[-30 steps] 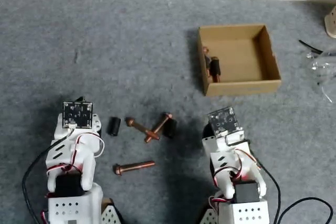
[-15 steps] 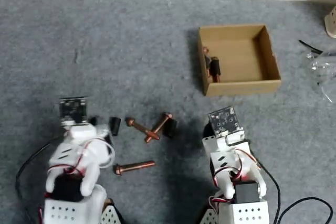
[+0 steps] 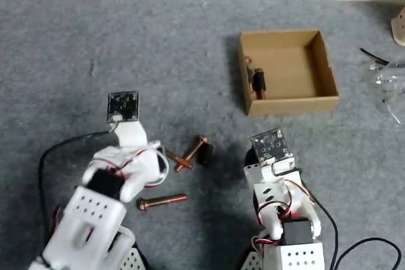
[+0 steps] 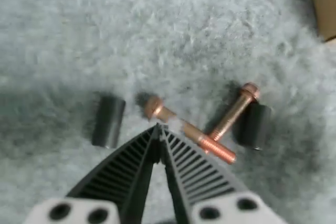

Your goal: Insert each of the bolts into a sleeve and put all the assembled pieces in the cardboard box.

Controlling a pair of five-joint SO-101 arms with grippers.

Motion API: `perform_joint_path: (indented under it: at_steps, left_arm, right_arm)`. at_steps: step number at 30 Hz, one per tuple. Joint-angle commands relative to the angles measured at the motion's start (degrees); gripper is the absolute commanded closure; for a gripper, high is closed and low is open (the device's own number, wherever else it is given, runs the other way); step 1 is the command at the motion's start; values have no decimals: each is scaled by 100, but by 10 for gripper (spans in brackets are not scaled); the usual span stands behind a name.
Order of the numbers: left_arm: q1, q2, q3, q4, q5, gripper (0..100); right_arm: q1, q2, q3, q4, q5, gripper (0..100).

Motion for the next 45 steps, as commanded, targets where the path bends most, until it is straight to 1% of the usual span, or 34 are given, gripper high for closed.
perform_joint_path:
  at_steps: [1, 3, 4, 6, 8, 13, 22, 28, 36, 38, 45]
  left_arm:
    - [338, 734, -629, 44, 985, 823]
    - [541, 945, -655, 273, 1081, 746]
    - [620, 1042, -673, 369, 1090, 734]
    - [681, 1209, -673, 404, 1178, 742]
    - [681, 1349, -681, 396, 1327, 774]
    - [673, 1824, -708, 35, 1363, 839]
    - [646, 2484, -708, -791, 1371, 842]
    - [101, 2738, -716, -1266, 1371, 846]
    - [40, 3890, -1297, -1275, 1380, 846]
    - [40, 4136, -1402, -1275, 1503, 846]
    - [-207, 4514, -1543, -1275, 1530, 846]
  right_arm:
    - [57, -119, 479, -207, -70, 995]
    - [57, -119, 479, -207, -70, 995]
    - [57, -119, 479, -207, -70, 995]
    - [57, -119, 479, -215, -70, 995]
    - [57, -119, 479, -215, -70, 995]
    - [57, -119, 479, -215, -70, 995]
    - [57, -119, 479, -215, -70, 995]
    - [57, -119, 479, -215, -70, 995]
    - [57, -119, 479, -215, -62, 995]
    - [57, -119, 479, -215, -62, 995]
    - [57, -119, 479, -215, -62, 995]
